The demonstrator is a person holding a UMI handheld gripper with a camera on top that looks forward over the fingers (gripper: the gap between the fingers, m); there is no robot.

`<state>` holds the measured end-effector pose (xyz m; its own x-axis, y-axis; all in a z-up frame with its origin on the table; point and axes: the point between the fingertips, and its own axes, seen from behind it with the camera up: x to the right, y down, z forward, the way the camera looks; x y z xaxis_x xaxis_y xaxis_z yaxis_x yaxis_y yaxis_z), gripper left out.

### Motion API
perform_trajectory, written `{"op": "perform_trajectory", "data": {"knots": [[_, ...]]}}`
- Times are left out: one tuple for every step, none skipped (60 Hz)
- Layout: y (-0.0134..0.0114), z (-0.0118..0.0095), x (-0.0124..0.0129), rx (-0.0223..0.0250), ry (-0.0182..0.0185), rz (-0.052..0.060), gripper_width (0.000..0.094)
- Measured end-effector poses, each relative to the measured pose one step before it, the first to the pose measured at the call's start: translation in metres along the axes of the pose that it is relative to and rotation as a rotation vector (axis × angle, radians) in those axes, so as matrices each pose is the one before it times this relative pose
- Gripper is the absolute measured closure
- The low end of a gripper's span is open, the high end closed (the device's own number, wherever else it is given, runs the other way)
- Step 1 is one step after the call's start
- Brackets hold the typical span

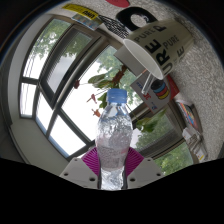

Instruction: Pour water

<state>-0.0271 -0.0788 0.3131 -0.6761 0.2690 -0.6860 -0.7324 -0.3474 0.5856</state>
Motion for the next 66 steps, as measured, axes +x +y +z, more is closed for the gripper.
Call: {"op": "perform_trajectory", "data": {"knots": [[-0.00777, 0.00003, 0.00245, 0.01212, 0.00193, 0.0209, 0.0654], [-0.00709, -0.00012, 0.0024, 0.01008, 0.00306, 0.0187, 0.0654], [-0.00596, -0.00063, 0.00157, 0.00827, 0.0013, 0.0162, 0.0653], [-0.005, -0.0002, 0.00081, 0.00661, 0.00096, 0.0128, 0.0652], [-0.00453, -0.00037, 0.00084, 0.00611, 0.00051, 0.0094, 0.0651], [-0.00316, -0.00528, -0.00005, 0.00757, 0.00342, 0.0112, 0.0654], [-0.00257, 0.00023, 0.00229, -0.00012, 0.00235, 0.0024, 0.0653], [-0.0009, 0.00437, 0.00117, 0.00304, 0.00336, 0.0045, 0.0653], [-0.00116, 0.00049, 0.00118, -0.00165, 0.00258, 0.0037, 0.0652], [-0.00056, -0.00023, 0.00072, -0.00074, 0.00248, 0.0043, 0.0652], [-0.00123, -0.00015, 0.00092, 0.00169, 0.00337, 0.0057, 0.0653], [-0.00088, -0.00009, 0.00055, 0.00163, 0.00255, 0.0071, 0.0653], [0.0022, -0.00276, -0.00217, 0.00201, 0.00257, 0.0082, 0.0652], [0.00031, 0.00045, -0.00002, -0.00298, 0.00072, 0.0033, 0.0653], [0.00034, 0.00027, -0.0003, -0.00334, 0.00108, 0.0014, 0.0653], [-0.00021, 0.00092, 0.00003, -0.00378, 0.00222, -0.0016, 0.0653], [0.00057, 0.00067, -0.00047, -0.00326, 0.00275, -0.0039, 0.0653], [0.00106, 0.00065, -0.00118, -0.00391, 0.00245, -0.0062, 0.0652], [0.00152, 0.00059, -0.00162, -0.00453, 0.00137, -0.0086, 0.0651], [0.00204, 0.00082, -0.00267, -0.00588, 0.00035, -0.0107, 0.0651], [0.00254, 0.00095, -0.00313, -0.00833, 0.0002, -0.0156, 0.0651], [0.00305, 0.0008, -0.00324, -0.00955, 0.00151, -0.0243, 0.0652], [0.00301, 0.0011, -0.00399, -0.0086, 0.00185, -0.0294, 0.0652], [0.00493, 0.00033, -0.00368, -0.0023, 0.00528, -0.0366, 0.0652], [0.003, 0.00188, -0.00509, -0.0094, 0.00189, -0.0438, 0.0652], [0.0028, 0.00173, -0.00609, -0.00845, -0.00045, -0.0478, 0.0654], [0.00293, 0.00192, -0.0075, -0.00871, -0.003, -0.0507, 0.0652], [0.0027, 0.00187, -0.009, -0.00957, -0.00687, -0.0514, 0.0653], [0.0028, 0.00242, -0.0097, -0.01042, -0.00851, -0.0522, 0.0652], [0.00213, 0.00271, -0.00952, -0.01194, -0.009, -0.0544, 0.0652], [-0.0023, -0.00504, -0.01144, -0.01758, -0.02248, -0.0427, 0.0652], [0.00273, 0.00899, -0.00543, -0.00415, 0.00331, -0.0687, 0.0653], [-0.00037, 0.00297, -0.00943, -0.008, -0.00928, -0.0593, 0.0652], [-0.00166, 0.00254, -0.00921, -0.00666, -0.00946, -0.0576, 0.0651], [-0.00235, 0.00256, -0.00874, -0.00581, -0.00867, -0.0576, 0.0653], [-0.00315, 0.00254, -0.00828, -0.00526, -0.00843, -0.0586, 0.0653], [-0.00398, 0.00207, -0.00747, -0.00354, -0.0067, -0.0592, 0.0653], [-0.00501, 0.00202, -0.00686, -0.00204, -0.00635, -0.058, 0.0653], [-0.00573, 0.00177, -0.00626, -0.00038, -0.00582, -0.0578, 0.0652], [-0.00631, 0.00198, -0.00526, 0.00144, -0.00488, -0.0588, 0.0653], [-0.00697, 0.00118, -0.00503, 0.00254, -0.00403, -0.0604, 0.0653], [-0.01467, -0.00571, -0.01256, 0.00391, -0.01602, -0.0513, 0.0653], [-0.00205, 0.00497, 0.00293, 0.00346, 0.01048, -0.0724, 0.0654], [-0.00733, 0.00065, -0.00133, 0.00467, 0.00215, -0.0636, 0.0653], [-0.00813, -0.00019, -0.00089, 0.00545, 0.00376, -0.0628, 0.0653], [-0.00799, -0.0001, 0.00068, 0.0059, 0.00441, -0.0617, 0.0652], [-0.00737, -0.00053, 0.0012, 0.00582, 0.00538, -0.0594, 0.0653], [-0.00741, -0.0008, 0.00208, 0.00505, 0.00792, -0.0569, 0.0653], [-0.00693, -0.00134, 0.00379, 0.00403, 0.00953, -0.0559, 0.0653], [-0.00612, -0.00126, 0.00431, 0.00236, 0.00912, -0.0559, 0.0654], [-0.0049, -0.00176, 0.00414, -0.00052, 0.0084, -0.0553, 0.0654], [-0.00852, -0.00661, 0.00558, -0.00068, 0.0065, -0.0522, 0.0654], [-0.00236, 0.00312, 0.00206, -0.00237, 0.02048, -0.0512, 0.0653], [-0.00077, -0.0016, 0.00848, -0.00436, 0.01652, -0.0605, 0.0653], [0.00028, -0.00183, 0.00841, -0.00633, 0.01649, -0.061, 0.0654], [0.00206, -0.00205, 0.00894, -0.00879, 0.01615, -0.0594, 0.0654], [0.00412, -0.00198, 0.01025, -0.01184, 0.01695, -0.0573, 0.0653], [0.00504, -0.00191, 0.00945, -0.01449, 0.01809, -0.0541, 0.0653], [0.0067, -0.00184, 0.00962, -0.01683, 0.01829, -0.0497, 0.0654], [0.00821, -0.00199, 0.00957, -0.01904, 0.01749, -0.047, 0.0654], [0.01171, -0.00445, 0.00818, -0.01671, 0.01249, -0.0451, 0.0653], [0.00442, -0.00193, 0.00804, -0.025, 0.01405, -0.0388, 0.0654], [0.01075, -0.00207, 0.00668, -0.02438, 0.01227, -0.0381, 0.0652], [0.01183, -0.00197, 0.00692, -0.0242, 0.01142, -0.0347, 0.0654], [0.01221, -0.0013, 0.0069, -0.02533, 0.01136, -0.0304, 0.0653], [0.00979, -0.00147, 0.00633, -0.02793, 0.01222, -0.0264, 0.0654]]}}
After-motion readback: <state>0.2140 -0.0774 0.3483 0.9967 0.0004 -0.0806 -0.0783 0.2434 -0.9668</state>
